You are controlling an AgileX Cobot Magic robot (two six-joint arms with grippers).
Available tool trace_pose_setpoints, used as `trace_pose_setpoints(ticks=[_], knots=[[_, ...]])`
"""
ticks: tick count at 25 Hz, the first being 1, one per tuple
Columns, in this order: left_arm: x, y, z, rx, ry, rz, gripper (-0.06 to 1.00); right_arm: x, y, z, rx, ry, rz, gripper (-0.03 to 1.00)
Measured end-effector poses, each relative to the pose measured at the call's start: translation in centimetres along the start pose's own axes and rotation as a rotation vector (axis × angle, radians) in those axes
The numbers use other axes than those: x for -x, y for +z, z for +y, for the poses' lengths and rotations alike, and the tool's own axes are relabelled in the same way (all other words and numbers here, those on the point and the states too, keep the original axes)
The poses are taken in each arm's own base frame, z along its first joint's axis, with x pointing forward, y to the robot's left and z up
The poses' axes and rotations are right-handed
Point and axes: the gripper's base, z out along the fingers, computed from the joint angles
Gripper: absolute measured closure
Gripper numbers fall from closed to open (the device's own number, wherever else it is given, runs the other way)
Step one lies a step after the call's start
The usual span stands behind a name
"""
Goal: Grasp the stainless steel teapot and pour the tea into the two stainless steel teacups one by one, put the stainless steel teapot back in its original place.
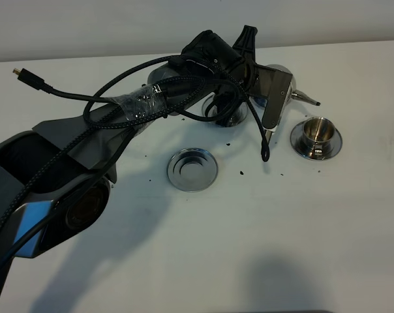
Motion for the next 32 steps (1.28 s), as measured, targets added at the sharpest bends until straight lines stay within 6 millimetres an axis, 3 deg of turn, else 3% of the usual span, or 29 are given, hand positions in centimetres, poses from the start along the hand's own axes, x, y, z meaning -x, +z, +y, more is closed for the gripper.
trace_pose_setpoints(ticks=[16,32], knots=[[-0.19,-0.02,-0.48,-0.053,-0.004,0.021,0.72,0.0,0.0,0.0,0.0,-0.001,0.0,0.57],[0.0,0.0,0.07,0.007,0.068,0.001,0.73,0.0,0.0,0.0,0.0,-0.001,0.0,0.57]])
